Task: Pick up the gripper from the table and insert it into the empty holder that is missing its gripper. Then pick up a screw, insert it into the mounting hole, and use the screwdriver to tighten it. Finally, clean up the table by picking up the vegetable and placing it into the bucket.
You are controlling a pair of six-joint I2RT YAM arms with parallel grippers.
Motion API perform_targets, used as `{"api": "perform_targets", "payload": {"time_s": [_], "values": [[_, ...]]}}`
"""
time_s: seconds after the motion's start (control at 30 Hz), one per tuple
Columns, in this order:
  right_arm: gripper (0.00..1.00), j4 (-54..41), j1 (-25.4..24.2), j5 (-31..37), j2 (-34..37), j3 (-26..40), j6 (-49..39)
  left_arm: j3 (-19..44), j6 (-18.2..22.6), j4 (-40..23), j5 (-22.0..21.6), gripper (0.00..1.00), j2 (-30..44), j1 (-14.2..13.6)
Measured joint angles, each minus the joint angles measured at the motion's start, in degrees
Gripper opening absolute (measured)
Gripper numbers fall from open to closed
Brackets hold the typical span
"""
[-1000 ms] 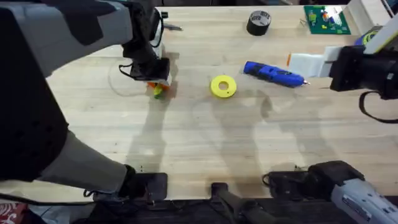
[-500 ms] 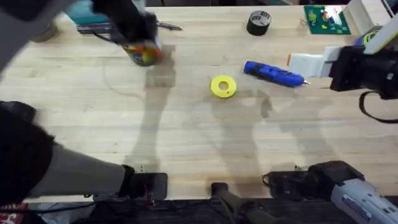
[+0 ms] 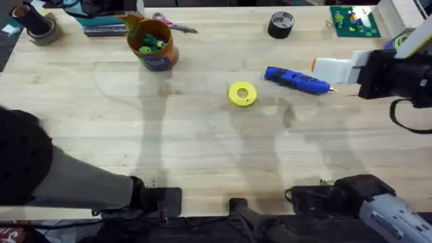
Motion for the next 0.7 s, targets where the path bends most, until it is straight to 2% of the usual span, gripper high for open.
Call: {"api": "perform_targets", "payload": {"time_s": [0.17, 0.23, 0.27, 0.4, 0.43, 0.5, 0.7], "values": [[0.995, 0.03, 0.00, 0.00, 0.00, 0.00, 0.00, -0.02, 0.02, 0.37, 0.00, 0.028, 2.91, 0.00], [0.995, 0.04, 0.00, 0.00, 0.00, 0.00, 0.00, -0.02, 0.22, 0.44, 0.00, 0.083, 3.43, 0.00], [0.995, 0.10, 0.00, 0.00, 0.00, 0.00, 0.00, -0.02, 0.52, 0.47, -0.02, 0.198, 3.49, 0.00], [0.995, 0.27, 0.00, 0.00, 0.00, 0.00, 0.00, -0.02, 0.57, 0.66, 0.00, 0.851, 3.45, 0.00], [0.995, 0.28, 0.00, 0.00, 0.00, 0.00, 0.00, -0.02, 0.42, 0.64, 0.02, 0.940, 3.45, 0.00], [0.995, 0.31, 0.00, 0.00, 0.00, 0.00, 0.00, -0.02, 0.44, 0.43, 0.00, 0.982, 3.45, 0.00], [0.995, 0.44, 0.00, 0.00, 0.00, 0.00, 0.00, -0.04, 0.44, -1.74, 0.15, 0.985, 1.95, 0.00]]}}
